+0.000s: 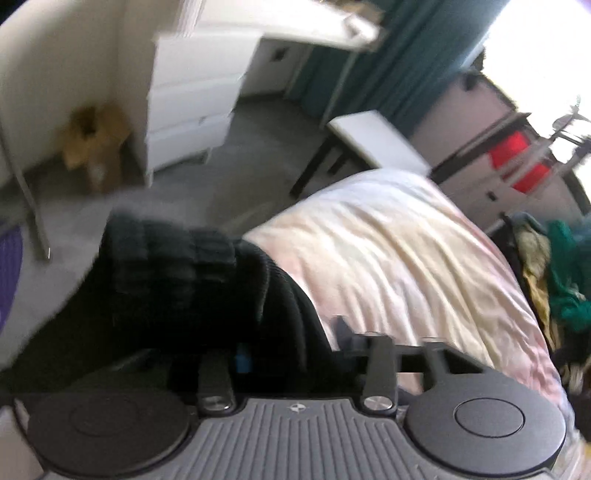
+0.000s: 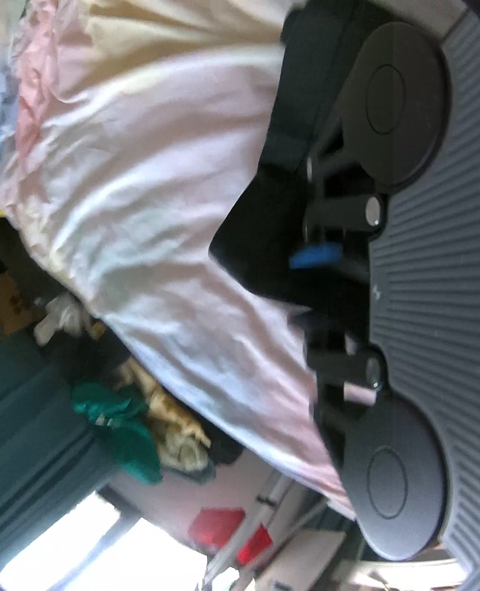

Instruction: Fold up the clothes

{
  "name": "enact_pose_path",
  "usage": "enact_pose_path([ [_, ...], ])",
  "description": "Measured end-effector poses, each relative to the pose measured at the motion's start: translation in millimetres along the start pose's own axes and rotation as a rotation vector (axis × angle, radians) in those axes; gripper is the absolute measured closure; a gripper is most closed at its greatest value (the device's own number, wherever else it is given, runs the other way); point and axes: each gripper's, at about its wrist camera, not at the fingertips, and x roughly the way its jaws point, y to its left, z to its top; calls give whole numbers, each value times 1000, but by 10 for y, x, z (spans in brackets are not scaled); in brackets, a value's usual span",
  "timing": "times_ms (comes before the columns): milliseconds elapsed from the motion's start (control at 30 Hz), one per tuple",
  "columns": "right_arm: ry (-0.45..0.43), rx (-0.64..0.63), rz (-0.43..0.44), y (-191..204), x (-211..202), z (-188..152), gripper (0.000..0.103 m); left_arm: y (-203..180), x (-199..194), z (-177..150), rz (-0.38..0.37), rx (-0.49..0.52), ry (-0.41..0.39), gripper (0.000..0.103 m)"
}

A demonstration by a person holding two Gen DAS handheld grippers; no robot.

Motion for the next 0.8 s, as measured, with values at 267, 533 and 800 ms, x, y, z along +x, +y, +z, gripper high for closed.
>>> enact_pose_path([
  [267,-45,60,195,-674,-1045,-563,43,247,-936,-1025,-169,-1,-106,14],
  [533,48,344,283,-1262,-1340,-1086,43,872,-806,-1852,-329,-192,-48,13],
  [800,200,419,319,-1325,-900,-1209,44,1233,-186,-1844,-487,-427,13,12],
])
